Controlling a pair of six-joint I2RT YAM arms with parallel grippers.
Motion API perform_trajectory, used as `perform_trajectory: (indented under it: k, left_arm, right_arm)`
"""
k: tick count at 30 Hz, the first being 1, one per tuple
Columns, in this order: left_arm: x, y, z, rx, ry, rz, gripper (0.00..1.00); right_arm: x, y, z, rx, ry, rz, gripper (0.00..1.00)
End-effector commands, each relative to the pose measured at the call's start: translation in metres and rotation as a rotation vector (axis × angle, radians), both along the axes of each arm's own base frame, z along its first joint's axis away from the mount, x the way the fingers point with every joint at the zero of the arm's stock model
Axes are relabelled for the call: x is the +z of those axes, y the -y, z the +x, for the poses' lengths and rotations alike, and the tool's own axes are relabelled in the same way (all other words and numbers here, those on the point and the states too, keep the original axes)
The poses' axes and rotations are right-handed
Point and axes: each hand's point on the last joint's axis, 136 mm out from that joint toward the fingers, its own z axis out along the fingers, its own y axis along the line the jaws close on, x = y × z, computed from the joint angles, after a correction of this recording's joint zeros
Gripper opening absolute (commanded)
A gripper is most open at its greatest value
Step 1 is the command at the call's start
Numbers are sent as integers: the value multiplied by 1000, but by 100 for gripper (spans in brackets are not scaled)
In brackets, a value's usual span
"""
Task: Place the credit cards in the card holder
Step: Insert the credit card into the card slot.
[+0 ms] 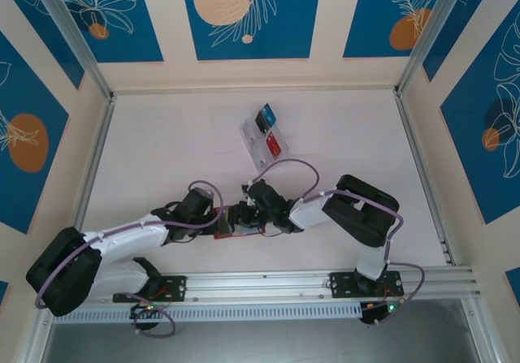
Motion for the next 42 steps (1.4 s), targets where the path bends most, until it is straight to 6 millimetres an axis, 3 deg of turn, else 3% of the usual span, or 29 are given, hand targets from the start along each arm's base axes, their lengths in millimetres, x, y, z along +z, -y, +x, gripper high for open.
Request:
perform_trajectory:
  k: [1, 10, 16, 18, 22, 24, 37, 42]
  left_arm:
    - [-17, -12, -17, 6, -58, 45, 11]
    - [-17, -12, -16, 9, -55, 42, 11]
    - [-17, -13, -17, 10, -52, 41, 11]
    - [-17, -13, -17, 10, -53, 42, 11]
    - [-17, -13, -17, 9, -53, 44, 11]
    - [-17, -13, -17, 8, -52, 43, 11]
    - [-17, -13, -17, 6, -50, 41, 11]
    - [-17, -13, -18, 5, -52, 41, 11]
  right_arm:
    - [-13, 15, -22, 81, -84, -103, 30]
    - [9, 18, -24, 149, -88, -145, 49]
    - [24, 28, -16, 149, -40, -214, 51]
    - [24, 34, -12, 134, -26, -253, 44]
    - [25, 36, -4, 120, 0, -307, 10]
    - [19, 36, -2, 126, 2, -355, 0]
    - [-3, 31, 3, 128, -11, -460, 0]
    - [-5, 20, -1, 155, -14, -440, 0]
